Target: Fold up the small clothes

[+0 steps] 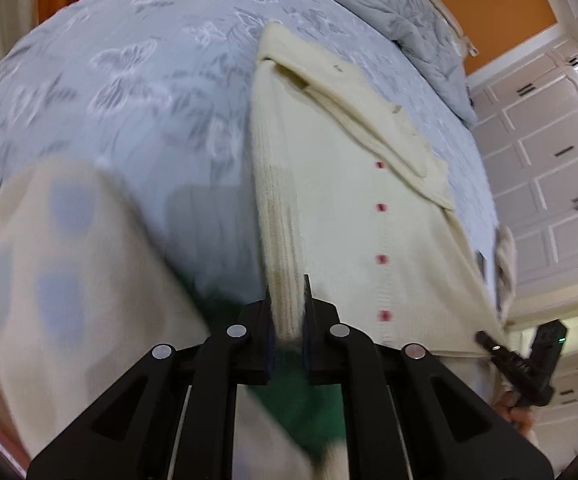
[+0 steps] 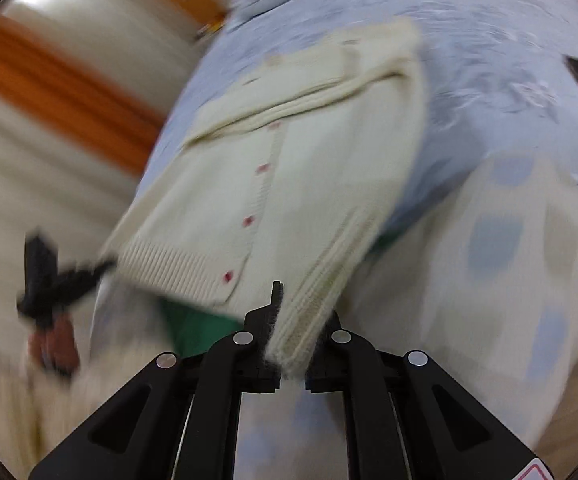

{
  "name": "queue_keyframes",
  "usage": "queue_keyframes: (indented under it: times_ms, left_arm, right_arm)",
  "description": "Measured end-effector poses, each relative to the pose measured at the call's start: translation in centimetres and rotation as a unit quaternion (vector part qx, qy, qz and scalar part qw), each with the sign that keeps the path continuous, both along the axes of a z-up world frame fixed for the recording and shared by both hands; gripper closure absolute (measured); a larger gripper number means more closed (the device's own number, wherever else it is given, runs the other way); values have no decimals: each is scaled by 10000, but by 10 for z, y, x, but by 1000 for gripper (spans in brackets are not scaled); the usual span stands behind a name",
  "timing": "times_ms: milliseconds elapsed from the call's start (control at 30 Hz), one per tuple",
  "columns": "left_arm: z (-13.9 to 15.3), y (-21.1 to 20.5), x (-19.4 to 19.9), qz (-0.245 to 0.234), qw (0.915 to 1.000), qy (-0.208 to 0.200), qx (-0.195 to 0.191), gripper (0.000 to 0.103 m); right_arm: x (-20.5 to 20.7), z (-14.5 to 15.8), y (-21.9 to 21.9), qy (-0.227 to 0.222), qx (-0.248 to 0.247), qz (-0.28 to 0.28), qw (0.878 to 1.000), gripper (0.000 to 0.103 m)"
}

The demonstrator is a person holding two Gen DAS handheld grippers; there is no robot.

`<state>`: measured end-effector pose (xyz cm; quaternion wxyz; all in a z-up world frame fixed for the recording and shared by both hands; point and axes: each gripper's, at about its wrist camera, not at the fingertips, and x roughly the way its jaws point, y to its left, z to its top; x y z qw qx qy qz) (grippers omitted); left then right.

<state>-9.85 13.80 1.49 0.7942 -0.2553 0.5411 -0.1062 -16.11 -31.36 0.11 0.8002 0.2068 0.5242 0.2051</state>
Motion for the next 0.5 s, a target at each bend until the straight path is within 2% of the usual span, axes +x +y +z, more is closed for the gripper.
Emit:
queue_keyframes:
  times_ms: [33, 133, 233, 300, 333, 367, 400, 433, 467, 500]
  left_arm:
    - [8, 1, -12, -60, 10000, -18, -29, 95]
    - [44, 3, -38, -149, 9994, -235, -198, 95]
    - [87, 4, -26, -129, 9970, -721, -241, 95]
    - [110, 2, 13, -125, 9925, -1184, -291, 95]
    - [115, 0, 24, -132, 9906, -1353, -144, 94]
    - [120, -6, 55, -25, 9881, -1520, 246, 94]
    - [118, -10, 77, -3, 9871, -1558, 371, 93]
    - [111, -12, 104, 65, 9866, -1551, 505, 90]
    - [101, -14, 128, 225, 9866, -1484, 641, 85]
    - [84, -18, 157, 285, 9872, -1388, 736, 66]
  right_arm:
    - [-4, 12, -3, -67, 91, 27, 9999, 96]
    - [9, 61, -20, -704, 299, -265, 9967, 95]
    - [64, 92, -49, -1490, 662, -813, 9833, 95]
    - [117, 83, -69, -1575, 925, -1379, 9735, 93]
    - [139, 72, -77, -1540, 879, -1682, 9697, 89]
    - [158, 59, -81, -1481, 632, -1932, 9679, 84]
    - [178, 44, -81, -1331, 214, -2201, 9661, 73]
    - [190, 33, -79, -1154, -104, -2417, 9634, 55]
    - [200, 21, -75, -943, -479, -2643, 9586, 54]
    - [202, 15, -72, -920, -595, -2716, 9561, 54]
